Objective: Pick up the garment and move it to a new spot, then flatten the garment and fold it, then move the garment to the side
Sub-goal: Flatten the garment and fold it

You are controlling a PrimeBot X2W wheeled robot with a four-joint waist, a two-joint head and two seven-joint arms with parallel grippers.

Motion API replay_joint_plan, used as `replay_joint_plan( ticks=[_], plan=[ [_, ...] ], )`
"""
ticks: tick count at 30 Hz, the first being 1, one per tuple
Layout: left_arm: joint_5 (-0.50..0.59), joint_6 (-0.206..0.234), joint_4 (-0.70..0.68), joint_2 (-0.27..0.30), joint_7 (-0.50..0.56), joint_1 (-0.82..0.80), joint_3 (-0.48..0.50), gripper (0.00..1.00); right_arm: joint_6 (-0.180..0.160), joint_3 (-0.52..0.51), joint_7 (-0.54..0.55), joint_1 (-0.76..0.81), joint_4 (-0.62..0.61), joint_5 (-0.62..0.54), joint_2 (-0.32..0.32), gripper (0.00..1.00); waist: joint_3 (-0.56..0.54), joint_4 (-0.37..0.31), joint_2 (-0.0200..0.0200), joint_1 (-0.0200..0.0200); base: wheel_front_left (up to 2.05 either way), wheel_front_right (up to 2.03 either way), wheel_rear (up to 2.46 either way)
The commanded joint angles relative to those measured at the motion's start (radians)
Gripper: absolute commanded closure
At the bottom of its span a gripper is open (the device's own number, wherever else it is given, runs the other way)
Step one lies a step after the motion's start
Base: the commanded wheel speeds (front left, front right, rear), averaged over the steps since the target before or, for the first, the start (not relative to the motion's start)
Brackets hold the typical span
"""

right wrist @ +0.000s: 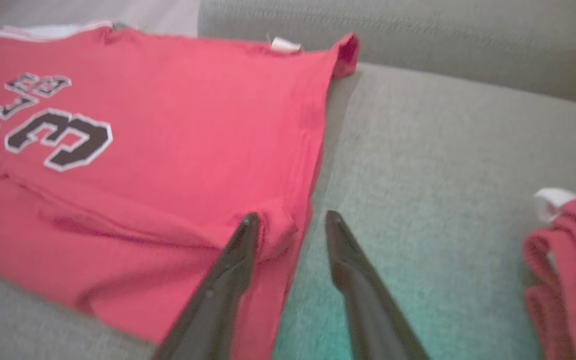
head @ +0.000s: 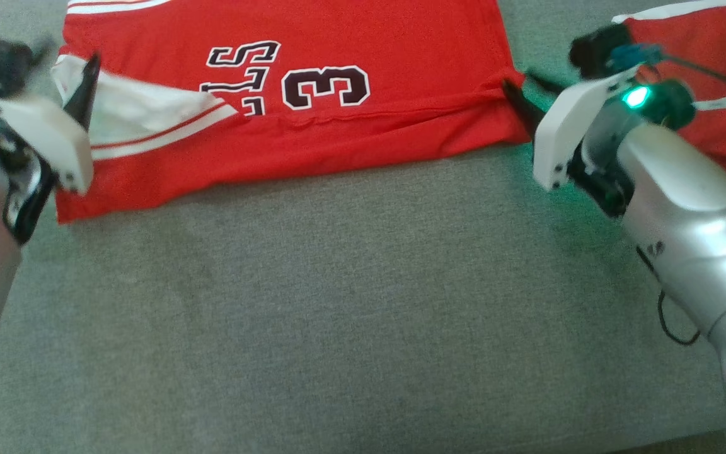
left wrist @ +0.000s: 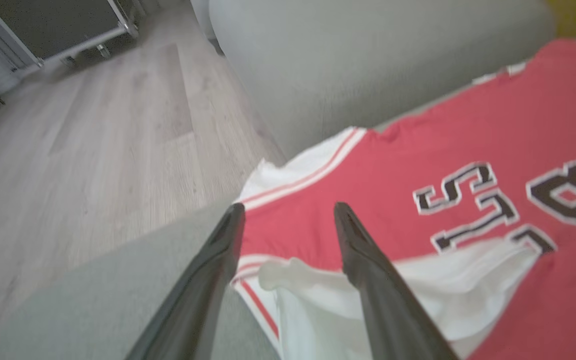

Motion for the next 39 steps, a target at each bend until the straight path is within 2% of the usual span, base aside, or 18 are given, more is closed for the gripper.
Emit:
replay_joint_plan(
  ticks=[1,6,10,11,13,16,19,22,25,30,35,39],
  plan=[
    [0.009,0.021,-0.007,0.031,-0.065,-0.081,0.057,0.0,-0.001,-0.022,-0.042,-0.035,-0.001,-0.005,0.01,0.0,0.002,-0.001,0.0,-0.0001,0.0,0.0,0.0],
    [-0.011,0.065,0.034,-0.039,-0.321,-0.115,0.125,0.0,-0.001,-0.103,-0.246,-0.064,0.059,-0.008,0.031,0.0,-0.02,0.005,0.0,-0.0001,0.0,0.0,0.0],
    [-0.047,0.075,0.011,-0.083,-0.389,-0.089,0.198,0.0,-0.001,-0.19,-0.369,-0.068,0.086,-0.01,0.053,0.0,-0.056,0.01,0.0,-0.0001,0.0,0.0,0.0],
    [-0.051,0.092,-0.064,-0.098,-0.392,-0.059,0.268,0.0,-0.001,-0.259,-0.38,-0.07,0.065,-0.031,0.05,0.0,-0.073,0.014,0.0,-0.0001,0.0,0.0,0.0],
    [-0.023,0.108,-0.16,-0.11,-0.393,0.001,0.337,0.0,-0.001,-0.373,-0.381,-0.047,-0.016,-0.079,0.038,0.0,-0.089,0.019,0.0,-0.0001,0.0,0.0,0.0],
    [0.029,0.128,-0.283,-0.148,-0.393,0.127,0.422,0.0,-0.001,-0.548,-0.381,0.066,-0.154,-0.21,0.046,0.0,-0.123,0.028,0.0,-0.0001,0.0,0.0,0.0],
    [0.078,0.141,-0.371,-0.196,-0.393,0.257,0.485,0.0,-0.001,-0.703,-0.381,0.213,-0.288,-0.344,0.095,0.0,-0.158,0.037,0.0,-0.0001,0.0,0.0,0.0],
    [0.116,0.144,-0.423,-0.246,-0.393,0.381,0.534,0.0,-0.001,-0.808,-0.381,0.352,-0.397,-0.461,0.159,0.0,-0.19,0.044,0.0,-0.0001,0.0,0.0,0.0],
    [0.151,0.141,-0.463,-0.296,-0.393,0.491,0.579,0.0,-0.001,-0.863,-0.382,0.473,-0.482,-0.554,0.199,0.0,-0.219,0.049,0.0,-0.0001,0.0,0.0,0.0],
    [0.194,0.132,-0.494,-0.362,-0.393,0.615,0.631,0.0,-0.001,-0.911,-0.382,0.609,-0.556,-0.606,0.22,0.0,-0.253,0.054,0.0,-0.0001,0.0,0.0,0.0],
    [0.23,0.107,-0.51,-0.432,-0.393,0.719,0.688,0.0,-0.001,-0.882,-0.382,0.746,-0.607,-0.543,0.221,0.0,-0.27,0.057,0.0,-0.0001,0.0,0.0,0.0],
    [0.254,0.086,-0.514,-0.457,-0.393,0.741,0.726,0.0,-0.001,-0.871,-0.382,0.791,-0.633,-0.521,0.222,0.0,-0.26,0.051,0.0,-0.0001,0.0,0.0,0.0]
  ],
)
